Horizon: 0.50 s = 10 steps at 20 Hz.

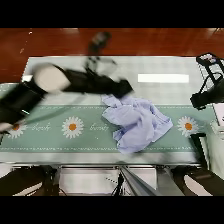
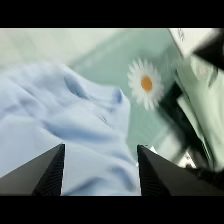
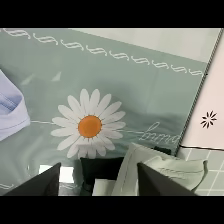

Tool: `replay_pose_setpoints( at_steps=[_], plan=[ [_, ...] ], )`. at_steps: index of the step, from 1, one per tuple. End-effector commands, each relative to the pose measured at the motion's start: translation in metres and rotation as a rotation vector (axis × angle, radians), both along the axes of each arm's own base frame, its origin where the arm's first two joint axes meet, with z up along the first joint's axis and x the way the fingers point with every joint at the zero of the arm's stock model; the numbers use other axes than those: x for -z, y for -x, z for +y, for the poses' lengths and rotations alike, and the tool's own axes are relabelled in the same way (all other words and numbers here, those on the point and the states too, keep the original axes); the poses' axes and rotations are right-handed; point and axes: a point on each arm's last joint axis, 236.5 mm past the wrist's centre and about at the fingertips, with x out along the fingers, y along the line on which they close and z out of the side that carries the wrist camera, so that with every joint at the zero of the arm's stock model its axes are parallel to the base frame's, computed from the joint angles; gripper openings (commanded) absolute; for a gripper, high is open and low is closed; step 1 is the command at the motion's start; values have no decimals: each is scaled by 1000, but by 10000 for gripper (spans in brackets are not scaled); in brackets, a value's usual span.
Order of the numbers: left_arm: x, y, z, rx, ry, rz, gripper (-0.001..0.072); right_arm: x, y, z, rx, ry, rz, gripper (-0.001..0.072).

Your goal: Fold the shirts.

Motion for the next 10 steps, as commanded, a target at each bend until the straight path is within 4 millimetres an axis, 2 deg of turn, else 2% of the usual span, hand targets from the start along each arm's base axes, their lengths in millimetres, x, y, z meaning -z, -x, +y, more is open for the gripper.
replay_pose_setpoints(
  at_steps=[1, 2, 3, 4, 5, 6, 7, 8, 9, 10],
  plan=[
    [-18, -30, 127, -158, -193, 14, 537, -1, 6, -8, -29, 41, 36, 480],
    [-10, -30, 170, -225, -276, 41, 537, -2, 5, -9, -32, 48, 31, 480],
    [3, -26, 205, -266, -349, 73, 537, -3, 3, -11, -32, 55, 24, 480],
    [19, -18, 229, -287, -396, 111, 537, -4, 0, -12, -27, 60, 11, 481],
    [38, -10, 246, -310, -410, 165, 537, -4, -2, -12, -20, 59, -4, 482],
    [60, -1, 252, -328, -399, 227, 537, -5, -4, -12, -24, 58, -12, 484],
    [85, 8, 249, -328, -361, 297, 537, -5, -7, -11, -28, 57, -24, 485],
    [106, 16, 236, -298, -303, 354, 538, -6, -10, -11, -31, 57, -35, 504],
    [124, 22, 217, -270, -223, 408, 538, -6, -12, -11, -34, 57, -42, 556],
    [138, 24, 199, -260, -131, 462, 541, -6, -12, -11, -34, 57, -43, 558]
  ],
)
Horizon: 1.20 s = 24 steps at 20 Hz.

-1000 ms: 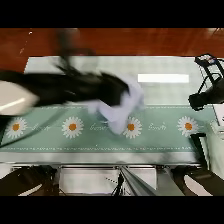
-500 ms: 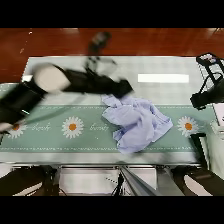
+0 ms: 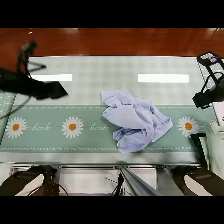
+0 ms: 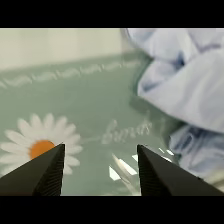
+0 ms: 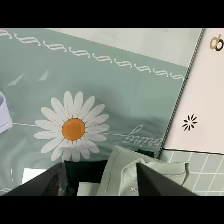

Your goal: Fold the shirts.

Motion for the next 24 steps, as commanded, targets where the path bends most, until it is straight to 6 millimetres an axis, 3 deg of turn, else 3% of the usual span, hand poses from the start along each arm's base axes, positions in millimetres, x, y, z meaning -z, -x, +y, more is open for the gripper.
replay_pose_setpoints(
  at_steps=[1, 2, 4, 8, 11, 14, 16, 21, 22, 24],
  plan=[
    [48, 17, -35, -52, 252, 143, 552, -2, -5, -1, -5, 5, -20, 557],
    [57, 15, -47, -68, 317, 173, 552, -1, -5, -1, -5, 5, -19, 557],
    [71, 13, -74, -63, 420, 255, 671, -1, -2, -1, -1, 5, -11, 558],
    [106, 23, -123, -12, 503, 387, 674, -1, 1, -4, 6, 16, 4, 558],
    [132, 30, -146, -7, 498, 435, 674, -4, 2, -13, 14, 56, 6, 558],
    [142, 30, -164, -20, 531, 455, 673, -6, 6, -19, 24, 81, 17, 558],
    [142, 21, -172, -69, 583, 458, 667, -6, 7, -19, 28, 80, 20, 558],
    [148, 2, -177, -152, 595, 424, 661, -6, 9, -20, 40, 82, 25, 558],
    [148, -1, -178, -159, 595, 419, 614, -6, 9, -20, 41, 81, 25, 557],
    [145, -11, -181, -169, 606, 401, 291, -6, 9, -20, 47, 80, 24, 557]
  ],
)
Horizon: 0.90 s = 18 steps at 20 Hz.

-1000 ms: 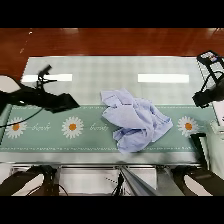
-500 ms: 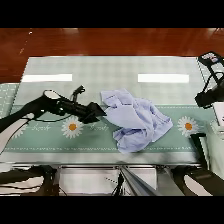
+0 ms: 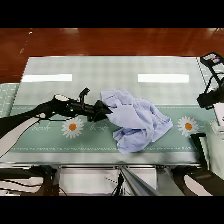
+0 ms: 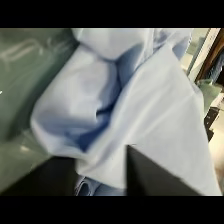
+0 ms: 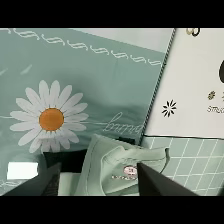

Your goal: Fold the shirts.

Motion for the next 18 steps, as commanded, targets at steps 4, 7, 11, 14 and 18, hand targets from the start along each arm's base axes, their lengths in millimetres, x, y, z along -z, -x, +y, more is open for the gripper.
replay_pose_setpoints(
  at_steps=[4, 7, 11, 14, 18],
  plan=[
    [-6, -24, -7, -39, 7, -42, 25, 0, 1, -23, 85, -20, -26, 435],
    [-10, -17, -10, 15, 27, -77, 24, 15, 16, -40, 282, -251, -68, 435],
    [-21, -2, -16, 101, 75, -111, 24, 66, 35, -23, 558, -728, -99, 606],
    [-26, 3, -17, 129, 94, -123, 24, 112, 44, 25, 589, -979, -54, 606],
    [-29, 6, -18, 145, 105, -129, 24, 158, 53, 50, 658, -1061, -64, 605]
  ],
)
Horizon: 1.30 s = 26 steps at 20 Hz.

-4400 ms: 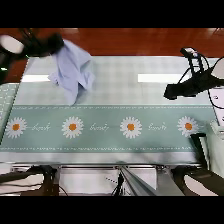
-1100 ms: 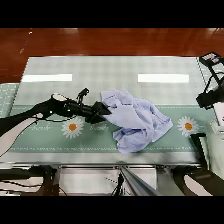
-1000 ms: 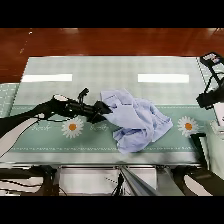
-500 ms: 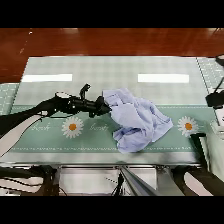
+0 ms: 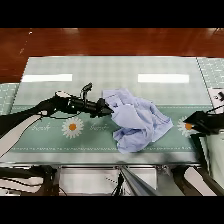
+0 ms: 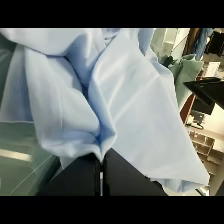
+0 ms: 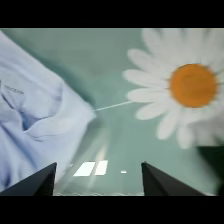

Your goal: Fold the shirts.

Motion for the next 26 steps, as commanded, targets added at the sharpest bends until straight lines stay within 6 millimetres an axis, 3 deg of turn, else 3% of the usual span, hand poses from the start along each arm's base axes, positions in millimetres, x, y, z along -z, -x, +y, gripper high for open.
replay_pose_setpoints(
  at_steps=[1, 5, 13, 15, 17, 18, 19, 20, 21, 23, 25, 26],
  plan=[
    [-5, 6, -2, 30, 20, -7, 24, 29, -9, 19, 131, -104, -72, 604],
    [-5, 5, -2, 30, 20, -10, 24, 33, -32, 24, 225, -145, -174, 594],
    [-5, -4, 5, 1, 21, -11, 24, 69, -18, 41, 203, -265, -28, 591],
    [-7, -9, 8, -19, 29, -9, 24, 76, -19, 57, 126, -246, -19, 591],
    [-8, -11, 10, -28, 32, -8, 24, 80, -34, 75, 72, -202, -57, 590],
    [-8, -12, 11, -31, 32, -8, 24, 79, -42, 83, 65, -197, -80, 527],
    [-8, -13, 12, -34, 32, -9, 24, 77, -49, 88, 46, -184, -99, 355],
    [-11, -17, 13, -33, 36, -28, 23, 71, -54, 90, 29, -185, -112, 105],
    [-18, -23, 14, -32, 41, -66, 23, 61, -59, 91, 7, -199, -127, 26],
    [-48, -46, 20, -63, 55, -169, 22, 24, -77, 91, -77, -216, -211, 25],
    [-104, -75, 31, -102, 90, -315, 22, -30, -104, 76, -116, -174, -353, 25],
    [-143, -89, 40, -126, 110, -413, 22, -62, -118, 65, -118, -131, -443, 25]
  ],
)
